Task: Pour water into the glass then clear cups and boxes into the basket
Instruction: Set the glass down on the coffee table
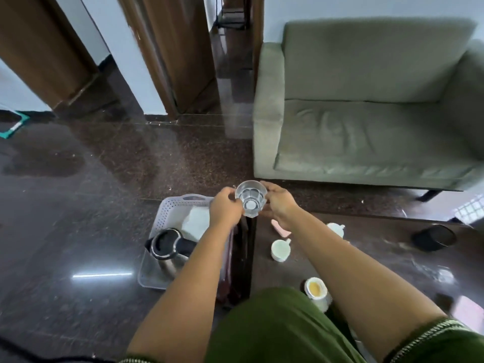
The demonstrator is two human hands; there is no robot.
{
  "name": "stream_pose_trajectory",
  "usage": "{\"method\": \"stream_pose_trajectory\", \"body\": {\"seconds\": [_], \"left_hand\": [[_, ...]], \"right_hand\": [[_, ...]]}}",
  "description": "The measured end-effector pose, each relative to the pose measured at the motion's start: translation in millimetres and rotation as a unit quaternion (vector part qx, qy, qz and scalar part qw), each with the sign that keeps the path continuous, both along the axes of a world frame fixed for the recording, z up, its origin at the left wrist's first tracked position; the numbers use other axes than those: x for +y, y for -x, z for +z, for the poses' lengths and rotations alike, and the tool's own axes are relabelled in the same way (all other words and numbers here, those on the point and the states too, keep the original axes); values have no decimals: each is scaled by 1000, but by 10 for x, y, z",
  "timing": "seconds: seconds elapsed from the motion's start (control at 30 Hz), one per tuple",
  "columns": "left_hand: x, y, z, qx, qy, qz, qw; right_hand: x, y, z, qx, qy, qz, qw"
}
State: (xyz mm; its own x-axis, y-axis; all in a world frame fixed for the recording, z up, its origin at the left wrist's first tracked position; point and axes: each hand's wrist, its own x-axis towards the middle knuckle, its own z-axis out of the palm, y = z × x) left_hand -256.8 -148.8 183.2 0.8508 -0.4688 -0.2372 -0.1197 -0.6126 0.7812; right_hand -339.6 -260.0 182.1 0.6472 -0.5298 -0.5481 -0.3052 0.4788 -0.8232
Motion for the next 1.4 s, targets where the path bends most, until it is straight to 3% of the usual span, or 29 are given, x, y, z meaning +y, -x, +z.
{"method": "stream_pose_trajectory", "body": {"seconds": [0.33,0.57,0.9,1.07,1.17,1.3,1.4], "left_hand": [[-723,1847,-58,-8,-24,-85,996],[-1262,2621,-303,53,-68,-153,984],[-2081,3123,-921,134,-98,-218,962],[-2442,3228,-1817,199,-115,-238,944],[-2569,3367,-2008,233,-125,-249,932],[-2754,3421,-2574,238,-132,-269,924],[-2832,3454,-2443,226,-141,-281,922]], "right_hand": [[-607,2006,-44,54,24,-75,995],[-1045,2971,-352,101,10,-138,985],[-1772,3513,-1005,145,-11,-195,970],[-2044,3674,-1475,197,10,-186,963],[-2138,3771,-1642,231,23,-188,954],[-2292,3866,-1966,286,44,-149,946],[-2401,3895,-2199,298,43,-158,941]]}}
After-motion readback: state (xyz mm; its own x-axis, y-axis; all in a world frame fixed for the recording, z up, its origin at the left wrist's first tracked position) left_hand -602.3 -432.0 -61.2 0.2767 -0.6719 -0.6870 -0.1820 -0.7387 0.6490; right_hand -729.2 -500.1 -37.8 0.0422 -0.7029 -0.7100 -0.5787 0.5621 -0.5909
